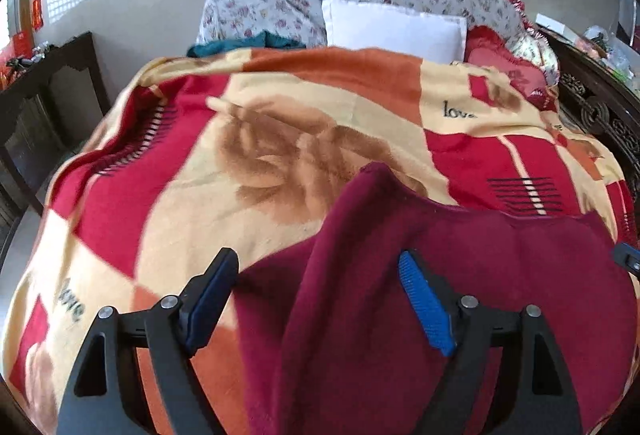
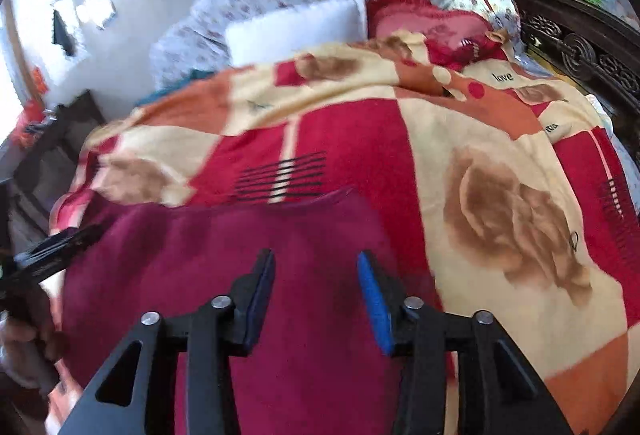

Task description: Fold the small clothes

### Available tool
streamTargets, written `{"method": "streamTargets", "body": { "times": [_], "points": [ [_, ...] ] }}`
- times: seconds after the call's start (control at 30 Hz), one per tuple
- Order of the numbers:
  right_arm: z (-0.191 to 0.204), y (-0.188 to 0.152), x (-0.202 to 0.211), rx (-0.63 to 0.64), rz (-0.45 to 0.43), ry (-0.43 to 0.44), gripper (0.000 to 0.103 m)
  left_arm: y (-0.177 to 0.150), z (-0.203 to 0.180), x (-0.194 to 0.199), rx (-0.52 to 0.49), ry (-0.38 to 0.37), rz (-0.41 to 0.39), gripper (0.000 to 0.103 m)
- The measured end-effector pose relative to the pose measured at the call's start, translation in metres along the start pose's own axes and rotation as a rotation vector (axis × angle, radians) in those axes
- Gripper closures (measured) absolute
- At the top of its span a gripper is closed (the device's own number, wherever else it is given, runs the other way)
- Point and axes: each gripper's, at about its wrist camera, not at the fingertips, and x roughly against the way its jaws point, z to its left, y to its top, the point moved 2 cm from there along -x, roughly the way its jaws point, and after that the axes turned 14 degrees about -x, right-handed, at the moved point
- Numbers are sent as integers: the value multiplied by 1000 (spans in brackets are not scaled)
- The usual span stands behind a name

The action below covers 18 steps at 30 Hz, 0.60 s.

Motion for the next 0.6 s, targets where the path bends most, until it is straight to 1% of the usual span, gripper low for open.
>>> {"method": "streamTargets", "body": {
  "times": [0.1,0.2,0.3,0.37,0.43,0.47,0.5,0.6],
  "points": [
    [9,-21,28,50,-15,18,48,-16,2,25,0,-16,-18,20],
    [12,-43,38,79,1,12,48,-33,3,41,15,-39,-28,20],
    [10,-59,28,112,34,-40,48,-56,2,53,13,-30,-30,20],
    [5,-67,10,105,84,-51,48,-69,-1,54,3,-14,-25,20],
    [9,-68,7,122,77,-80,48,-80,-2,47,6,3,5,20],
    [12,-66,9,126,78,-91,48,-85,-1,40,14,-2,32,20],
    [20,-63,14,128,69,-80,48,-88,0,37,24,-12,39,20],
    [53,-57,26,163,49,18,48,-97,7,34,83,-45,16,20]
  ]
}}
